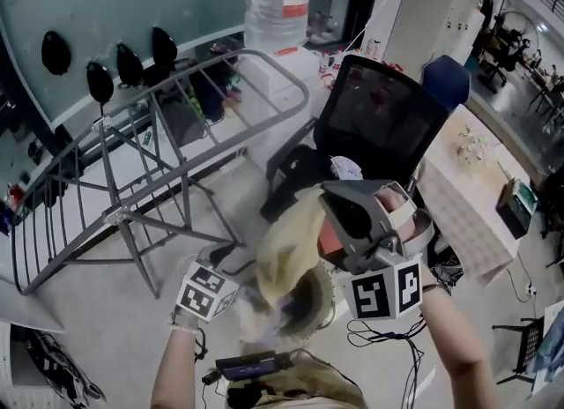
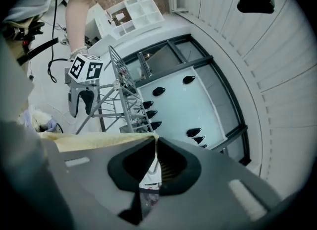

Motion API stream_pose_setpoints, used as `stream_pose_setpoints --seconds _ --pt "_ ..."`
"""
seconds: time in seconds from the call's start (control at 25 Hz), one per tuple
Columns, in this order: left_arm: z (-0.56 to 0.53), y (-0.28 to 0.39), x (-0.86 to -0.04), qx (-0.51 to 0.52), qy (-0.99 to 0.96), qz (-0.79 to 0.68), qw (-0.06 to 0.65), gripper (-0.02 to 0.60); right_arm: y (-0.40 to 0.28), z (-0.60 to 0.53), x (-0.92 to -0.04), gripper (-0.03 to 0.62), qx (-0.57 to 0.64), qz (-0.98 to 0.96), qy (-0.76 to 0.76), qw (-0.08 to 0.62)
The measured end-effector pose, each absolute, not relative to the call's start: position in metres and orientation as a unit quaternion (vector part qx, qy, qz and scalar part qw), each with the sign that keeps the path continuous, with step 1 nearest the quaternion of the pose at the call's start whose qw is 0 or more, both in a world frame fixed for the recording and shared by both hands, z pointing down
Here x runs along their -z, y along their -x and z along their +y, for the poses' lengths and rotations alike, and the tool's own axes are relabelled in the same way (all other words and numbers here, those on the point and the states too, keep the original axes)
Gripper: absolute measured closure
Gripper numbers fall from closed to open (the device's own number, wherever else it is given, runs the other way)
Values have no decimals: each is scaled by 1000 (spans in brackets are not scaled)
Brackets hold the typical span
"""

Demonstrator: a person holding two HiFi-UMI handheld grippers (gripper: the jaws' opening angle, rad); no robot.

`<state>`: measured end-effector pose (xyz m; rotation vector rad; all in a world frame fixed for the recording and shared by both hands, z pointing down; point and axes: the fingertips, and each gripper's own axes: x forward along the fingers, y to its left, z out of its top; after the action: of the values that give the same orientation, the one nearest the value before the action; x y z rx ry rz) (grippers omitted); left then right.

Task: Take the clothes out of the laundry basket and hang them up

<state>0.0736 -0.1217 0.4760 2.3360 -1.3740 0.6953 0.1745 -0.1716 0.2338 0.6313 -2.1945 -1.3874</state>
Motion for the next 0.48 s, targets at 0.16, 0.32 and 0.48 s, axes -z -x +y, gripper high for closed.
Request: stream_pose_setpoints --seconds 0.16,0.32,0.48 --pt "-129 -92 -471 -248 -834 -466 162 342 -183 -170 -200 580 525 -785 -244 220" --pt "-140 -113 -469 -254 -846 -442 156 336 -191 -170 -173 579 537 -773 -260 213" --pt "-140 -140 -481 -287 -855 -403 155 321 -200 -169 -154 579 541 -768 -271 210"
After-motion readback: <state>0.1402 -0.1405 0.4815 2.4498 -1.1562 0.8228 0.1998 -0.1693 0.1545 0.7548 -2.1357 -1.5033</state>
